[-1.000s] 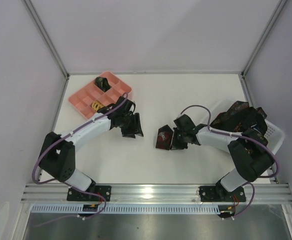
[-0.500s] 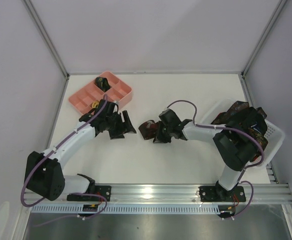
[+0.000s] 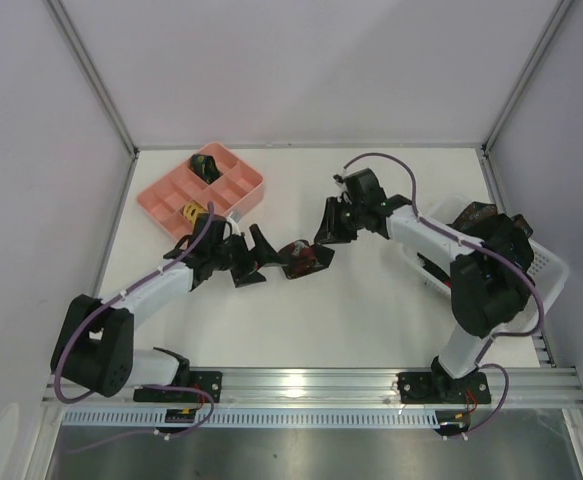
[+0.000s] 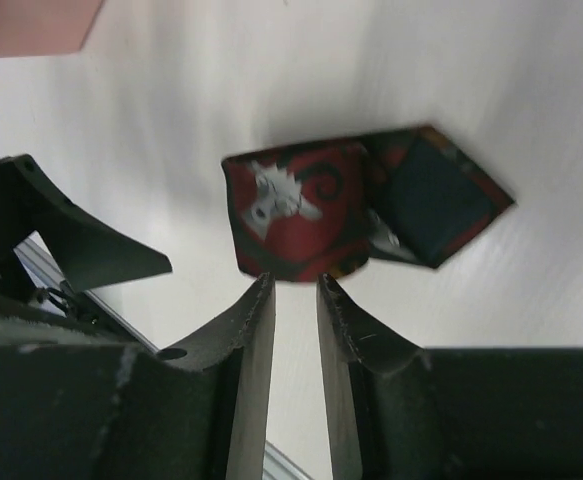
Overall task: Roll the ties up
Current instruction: Roll the tie, then place the rolled tie into the container
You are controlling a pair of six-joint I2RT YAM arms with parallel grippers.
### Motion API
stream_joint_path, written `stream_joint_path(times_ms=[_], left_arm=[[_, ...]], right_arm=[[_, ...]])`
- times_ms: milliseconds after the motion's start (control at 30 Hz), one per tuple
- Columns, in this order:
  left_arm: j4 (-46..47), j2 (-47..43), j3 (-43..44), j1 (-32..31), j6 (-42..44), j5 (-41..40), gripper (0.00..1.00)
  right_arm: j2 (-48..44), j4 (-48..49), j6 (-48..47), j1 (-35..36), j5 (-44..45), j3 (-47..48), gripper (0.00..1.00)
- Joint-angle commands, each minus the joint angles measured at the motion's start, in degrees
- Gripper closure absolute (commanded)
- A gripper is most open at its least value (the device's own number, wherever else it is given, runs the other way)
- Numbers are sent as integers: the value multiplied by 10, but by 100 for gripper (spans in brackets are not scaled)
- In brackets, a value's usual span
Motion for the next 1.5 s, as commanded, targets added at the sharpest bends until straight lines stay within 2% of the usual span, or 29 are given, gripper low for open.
stream_joint_path(times_ms=[0,33,167,300,700,933,1300,1467], left_arm=[[99,13,-22,13,-44,37,3],[140,15,-34,18,-53,44,3],[168,42,-39,20,-79,52,2],[182,57,-45,19,-101,51,3],[148,138,-1,19,-112,33,3],[150,173,35,12,-107,16,0],[139,239,85,-14,-154,-6,0],[115,263,111,-24,-141,-24,0]], right_arm=[[64,-33,-57,-1,-81,70,71],[76,-28,-59,-1,-91,80,71],[123,-30,-48,-6,-136,118,74],[142,-12,-33,-9,-150,112,84],[192,0,-30,-28,-149,118,85],[201,7,-29,-29,-159,117,85],[206,12,-25,-31,-161,115,86],[211,14,-26,-33,-166,115,86]])
